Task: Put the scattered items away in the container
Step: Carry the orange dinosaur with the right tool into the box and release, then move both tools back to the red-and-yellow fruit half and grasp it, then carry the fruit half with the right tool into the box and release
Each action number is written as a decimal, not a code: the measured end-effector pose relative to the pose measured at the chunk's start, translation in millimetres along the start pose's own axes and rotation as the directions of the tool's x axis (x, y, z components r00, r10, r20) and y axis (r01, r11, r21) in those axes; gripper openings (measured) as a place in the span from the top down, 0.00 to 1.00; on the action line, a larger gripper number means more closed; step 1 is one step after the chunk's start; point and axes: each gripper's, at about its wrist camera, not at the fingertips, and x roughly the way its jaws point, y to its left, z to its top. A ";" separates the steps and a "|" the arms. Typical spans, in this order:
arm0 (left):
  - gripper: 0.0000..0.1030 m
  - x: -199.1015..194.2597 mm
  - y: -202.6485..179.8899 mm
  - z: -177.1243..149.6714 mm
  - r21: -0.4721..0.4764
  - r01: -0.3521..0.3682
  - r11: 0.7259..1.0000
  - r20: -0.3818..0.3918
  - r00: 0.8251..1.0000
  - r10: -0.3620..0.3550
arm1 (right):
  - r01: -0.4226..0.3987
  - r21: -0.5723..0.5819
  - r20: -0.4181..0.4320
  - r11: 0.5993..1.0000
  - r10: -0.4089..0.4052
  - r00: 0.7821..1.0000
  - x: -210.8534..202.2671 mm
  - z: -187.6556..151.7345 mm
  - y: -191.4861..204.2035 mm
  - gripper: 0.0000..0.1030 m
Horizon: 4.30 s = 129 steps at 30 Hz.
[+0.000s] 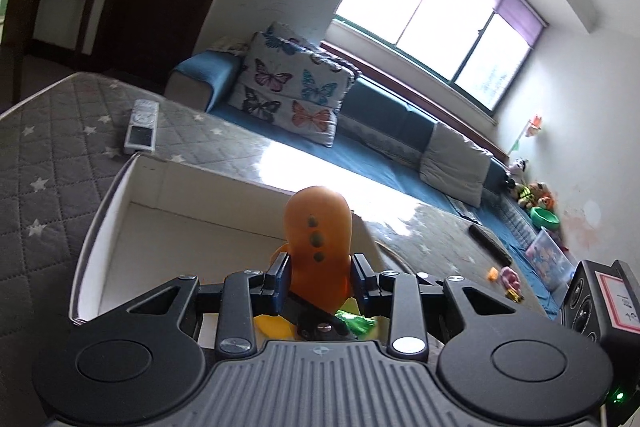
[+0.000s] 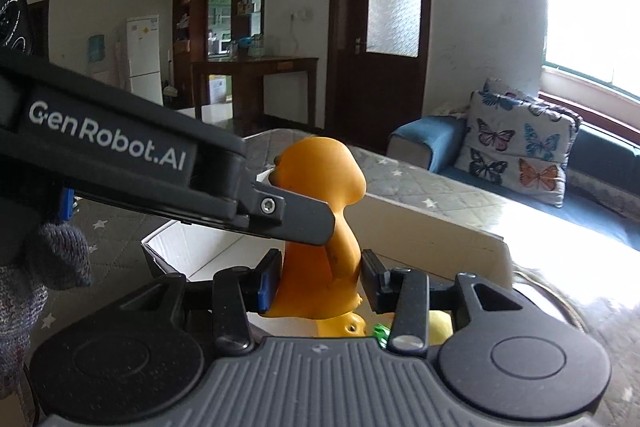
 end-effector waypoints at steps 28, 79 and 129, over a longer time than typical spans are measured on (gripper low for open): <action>0.66 17.4 45.6 -10.9 -0.104 -0.083 0.991 -0.092 0.993 0.073 | -0.069 -0.022 -0.119 0.997 0.066 0.991 34.8 -12.4 21.5 0.59; 0.66 -13.5 5.4 -73.1 -0.067 -0.063 0.996 -0.177 0.983 0.050 | 0.014 0.056 -0.092 0.998 -0.008 0.996 -63.3 -81.1 10.6 0.22; 0.69 3.8 14.6 -80.7 -0.104 -0.015 0.994 -0.223 0.975 -0.008 | -0.013 0.047 -0.130 0.999 0.019 0.991 -44.7 -80.6 24.7 0.48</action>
